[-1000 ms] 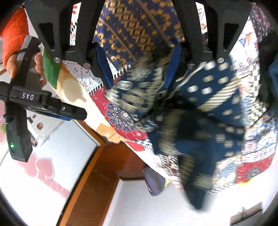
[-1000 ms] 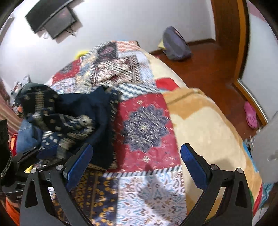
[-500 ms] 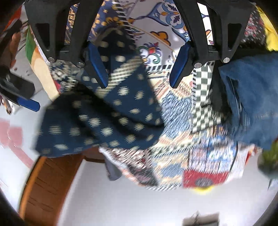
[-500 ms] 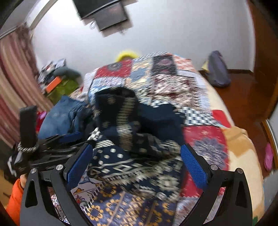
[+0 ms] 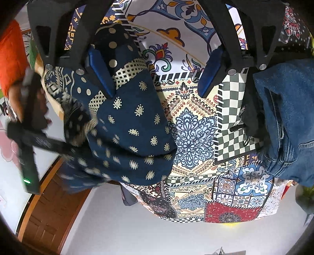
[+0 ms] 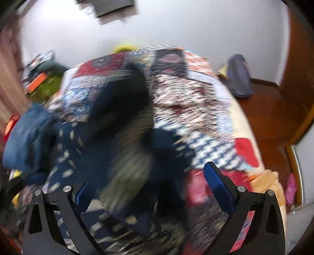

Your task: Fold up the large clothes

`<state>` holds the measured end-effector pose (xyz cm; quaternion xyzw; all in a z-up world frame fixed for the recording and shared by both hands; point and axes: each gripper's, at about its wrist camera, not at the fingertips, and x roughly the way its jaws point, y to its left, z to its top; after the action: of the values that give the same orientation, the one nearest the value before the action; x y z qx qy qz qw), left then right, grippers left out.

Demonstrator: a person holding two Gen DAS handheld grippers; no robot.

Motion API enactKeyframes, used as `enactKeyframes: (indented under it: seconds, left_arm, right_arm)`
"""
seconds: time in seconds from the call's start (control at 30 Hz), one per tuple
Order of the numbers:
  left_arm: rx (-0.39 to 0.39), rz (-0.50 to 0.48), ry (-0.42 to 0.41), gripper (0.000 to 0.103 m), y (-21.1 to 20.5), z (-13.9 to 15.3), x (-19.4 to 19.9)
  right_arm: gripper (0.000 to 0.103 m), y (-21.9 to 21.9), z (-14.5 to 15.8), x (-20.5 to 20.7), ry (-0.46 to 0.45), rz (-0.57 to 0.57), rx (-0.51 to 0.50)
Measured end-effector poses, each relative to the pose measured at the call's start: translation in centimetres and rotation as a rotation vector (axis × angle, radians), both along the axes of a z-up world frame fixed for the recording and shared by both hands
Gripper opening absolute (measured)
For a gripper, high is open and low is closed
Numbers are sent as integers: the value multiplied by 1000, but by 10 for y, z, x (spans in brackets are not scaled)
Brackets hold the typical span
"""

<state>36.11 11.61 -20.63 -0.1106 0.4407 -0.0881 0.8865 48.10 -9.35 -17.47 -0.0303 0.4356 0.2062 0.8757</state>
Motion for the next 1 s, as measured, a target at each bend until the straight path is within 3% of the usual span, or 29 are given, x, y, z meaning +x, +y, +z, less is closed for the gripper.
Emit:
enactKeyframes:
  seconds: [0.13,0.33,0.43,0.57,0.67,0.77,0.87,1.0]
  left_arm:
    - [18,12,-1,89,0,-1,-2]
    - [46,37,13,89,-1,1,-7]
    - [55,46,25,89,-2,3,-10]
    - [97,51,26,89,-8,6,-20]
    - [116,52,27,89,-10,8,-30]
    - [127,61,29,89,-10,10,-39]
    - [131,55,44,89,-9,13,-44]
    - [137,31,50,89,-11,20,-44]
  right_arm:
    - [98,-19,-17,30,22,-141,-107]
    - [100,-33,3,-2,40,-76,33]
    - [100,-28,0,-24,55,2,32]
    - [100,-24,-26,-50,109,72,-31]
    - [100,-38,-47,-67,148,56,-58]
    - [100,-57,-55,-80,197,28,-24]
    - [100,-76,-54,-90,234,15,6]
    - [100,-87,-40,-92,208,20,20]
